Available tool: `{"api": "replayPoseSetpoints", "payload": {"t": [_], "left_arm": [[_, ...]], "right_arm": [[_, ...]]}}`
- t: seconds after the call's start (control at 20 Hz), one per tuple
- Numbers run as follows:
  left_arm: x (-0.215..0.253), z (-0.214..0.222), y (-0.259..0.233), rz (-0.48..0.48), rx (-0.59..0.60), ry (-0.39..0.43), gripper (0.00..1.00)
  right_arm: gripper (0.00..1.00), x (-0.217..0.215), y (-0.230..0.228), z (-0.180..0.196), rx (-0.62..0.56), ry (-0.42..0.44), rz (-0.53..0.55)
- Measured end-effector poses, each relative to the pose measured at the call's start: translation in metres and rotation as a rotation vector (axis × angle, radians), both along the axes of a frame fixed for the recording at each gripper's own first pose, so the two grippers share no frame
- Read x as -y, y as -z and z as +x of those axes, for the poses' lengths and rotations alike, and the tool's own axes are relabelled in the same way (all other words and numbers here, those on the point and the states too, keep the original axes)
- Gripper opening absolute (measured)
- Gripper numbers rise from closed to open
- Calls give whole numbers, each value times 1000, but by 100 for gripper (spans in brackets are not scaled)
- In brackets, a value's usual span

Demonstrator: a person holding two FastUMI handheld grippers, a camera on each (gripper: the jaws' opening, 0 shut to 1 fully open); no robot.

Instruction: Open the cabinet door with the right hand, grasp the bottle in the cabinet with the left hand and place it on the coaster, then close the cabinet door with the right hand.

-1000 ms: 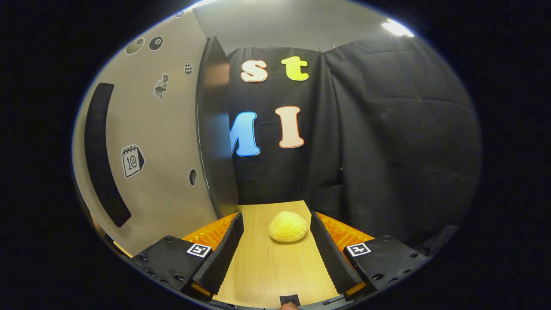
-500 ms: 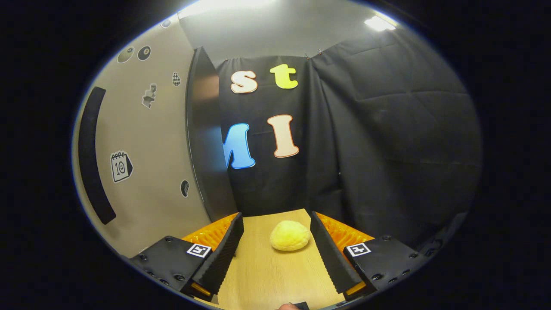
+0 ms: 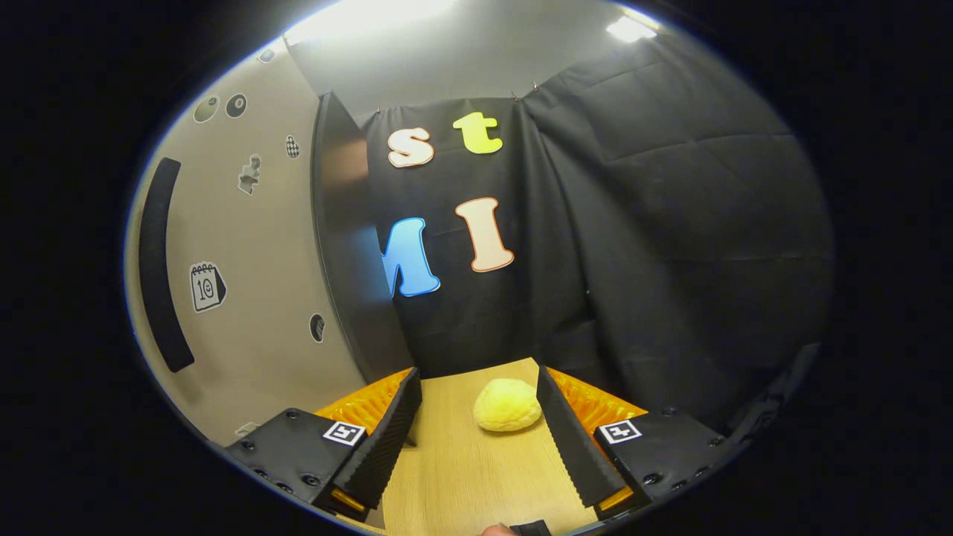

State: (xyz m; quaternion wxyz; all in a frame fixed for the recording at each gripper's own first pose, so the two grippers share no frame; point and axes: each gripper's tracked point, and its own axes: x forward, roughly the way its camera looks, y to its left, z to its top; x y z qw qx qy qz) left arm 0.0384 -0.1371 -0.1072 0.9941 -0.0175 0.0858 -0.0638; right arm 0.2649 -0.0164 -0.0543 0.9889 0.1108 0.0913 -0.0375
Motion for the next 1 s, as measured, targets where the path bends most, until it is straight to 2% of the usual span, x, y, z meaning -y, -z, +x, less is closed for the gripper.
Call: {"api": "replayPoseSetpoints", "payload": {"t": [0.05,0.2,0.45,0.8,0.85,0.9,1.0], "left_arm": [[1,-5,15,0,-20,-2,70],[3,-14,59,-20,-68,-8,72],[7,-28,120,-14,-109,-37,70],[-5,-47,170,-14,-139,-99,72],[-5,-50,176,-16,-145,-103,72],[-4,-53,182,-16,-148,-106,72],[-4,-56,179,-11,-124,-107,70]], "right_arm": [[98,3,4,-1,-5,9,5],[98,11,16,-7,-41,32,24],[98,39,22,-14,-67,97,-19],[98,47,22,-16,-92,99,-61],[93,46,21,-16,-91,94,-68],[98,45,19,-16,-90,91,-80],[98,42,15,-16,-84,80,-102]]}}
